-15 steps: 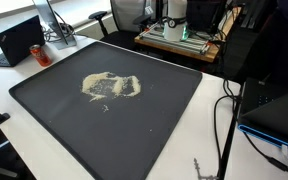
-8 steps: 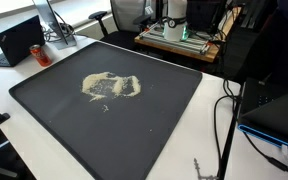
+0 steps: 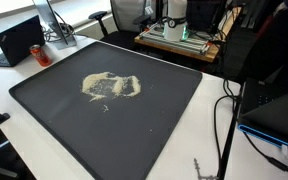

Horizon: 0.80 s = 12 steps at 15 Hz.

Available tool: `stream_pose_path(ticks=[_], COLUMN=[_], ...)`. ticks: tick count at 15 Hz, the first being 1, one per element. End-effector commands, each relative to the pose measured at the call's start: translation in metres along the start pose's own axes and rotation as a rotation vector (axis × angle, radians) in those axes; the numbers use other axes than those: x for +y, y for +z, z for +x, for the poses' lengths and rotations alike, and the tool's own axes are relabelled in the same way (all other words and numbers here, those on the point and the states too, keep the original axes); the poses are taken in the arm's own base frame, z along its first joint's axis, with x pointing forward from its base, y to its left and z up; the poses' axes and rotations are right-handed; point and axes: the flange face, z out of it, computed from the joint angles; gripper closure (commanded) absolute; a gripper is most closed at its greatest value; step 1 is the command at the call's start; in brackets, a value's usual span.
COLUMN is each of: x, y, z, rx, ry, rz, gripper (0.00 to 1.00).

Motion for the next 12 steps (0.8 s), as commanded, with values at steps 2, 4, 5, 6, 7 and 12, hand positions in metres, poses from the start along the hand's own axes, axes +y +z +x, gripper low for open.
stream_pose_path(ticks=[2, 4, 5, 6, 7, 12], x=[-0.025, -0.033, -0.033, -0.030, -0.033, -0.027], y=[0.047, 0.077, 0.096, 0.109, 0.086, 0.117], z=[0.040, 0.059, 0.067, 0.073, 0.058, 0.073], rx=[-0.030, -0.062, -0.084, -0.109, -0.076, -0.121], ry=[-0.140, -0.193, -0.217, -0.240, -0.210, -0.236], rz=[-0.224, -0.329, -0.378, -0.429, -0.360, -0.404], gripper=[0.99, 0.99, 0.99, 0.99, 0.96, 0.99])
